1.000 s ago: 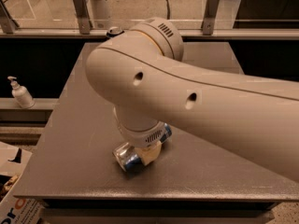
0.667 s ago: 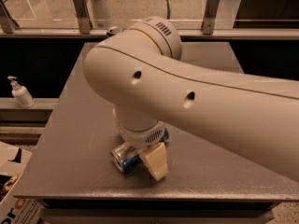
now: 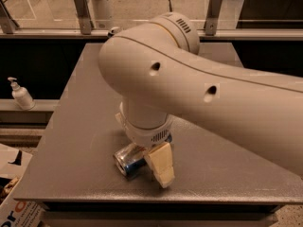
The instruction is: Knock redbull can over
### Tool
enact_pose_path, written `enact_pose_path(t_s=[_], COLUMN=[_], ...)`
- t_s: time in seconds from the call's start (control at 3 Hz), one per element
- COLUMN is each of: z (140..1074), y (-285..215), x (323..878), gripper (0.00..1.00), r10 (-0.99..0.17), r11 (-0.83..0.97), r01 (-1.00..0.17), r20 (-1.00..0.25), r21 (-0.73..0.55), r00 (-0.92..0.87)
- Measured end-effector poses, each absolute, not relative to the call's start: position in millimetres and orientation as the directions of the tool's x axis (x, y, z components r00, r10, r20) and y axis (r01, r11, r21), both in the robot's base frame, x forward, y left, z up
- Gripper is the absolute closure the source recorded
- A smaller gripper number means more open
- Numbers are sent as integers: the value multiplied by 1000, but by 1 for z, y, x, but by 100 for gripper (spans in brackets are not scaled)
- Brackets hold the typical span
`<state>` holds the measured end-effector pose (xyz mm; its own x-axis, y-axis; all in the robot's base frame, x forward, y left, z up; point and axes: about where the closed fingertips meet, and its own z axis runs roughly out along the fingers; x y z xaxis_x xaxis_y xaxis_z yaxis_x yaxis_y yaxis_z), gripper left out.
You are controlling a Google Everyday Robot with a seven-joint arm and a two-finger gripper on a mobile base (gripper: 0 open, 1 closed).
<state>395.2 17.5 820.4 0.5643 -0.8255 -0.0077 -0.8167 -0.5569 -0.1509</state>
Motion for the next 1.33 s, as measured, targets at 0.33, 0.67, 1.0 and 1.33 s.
enact_pose_path(t_s=[0.33, 0.67, 1.0, 1.33], z=[831, 839, 841, 841], y=[16, 14, 10, 5], x=[400, 398, 394, 390], gripper=[0, 0, 0, 0], r10=[-847, -843, -811, -755], r11=[-482, -378, -272, -174], r01=[-851, -891, -923, -946], r20=[-137, -305, -452, -579], r21=[-209, -251, -270, -273], r00=[514, 443, 372, 306])
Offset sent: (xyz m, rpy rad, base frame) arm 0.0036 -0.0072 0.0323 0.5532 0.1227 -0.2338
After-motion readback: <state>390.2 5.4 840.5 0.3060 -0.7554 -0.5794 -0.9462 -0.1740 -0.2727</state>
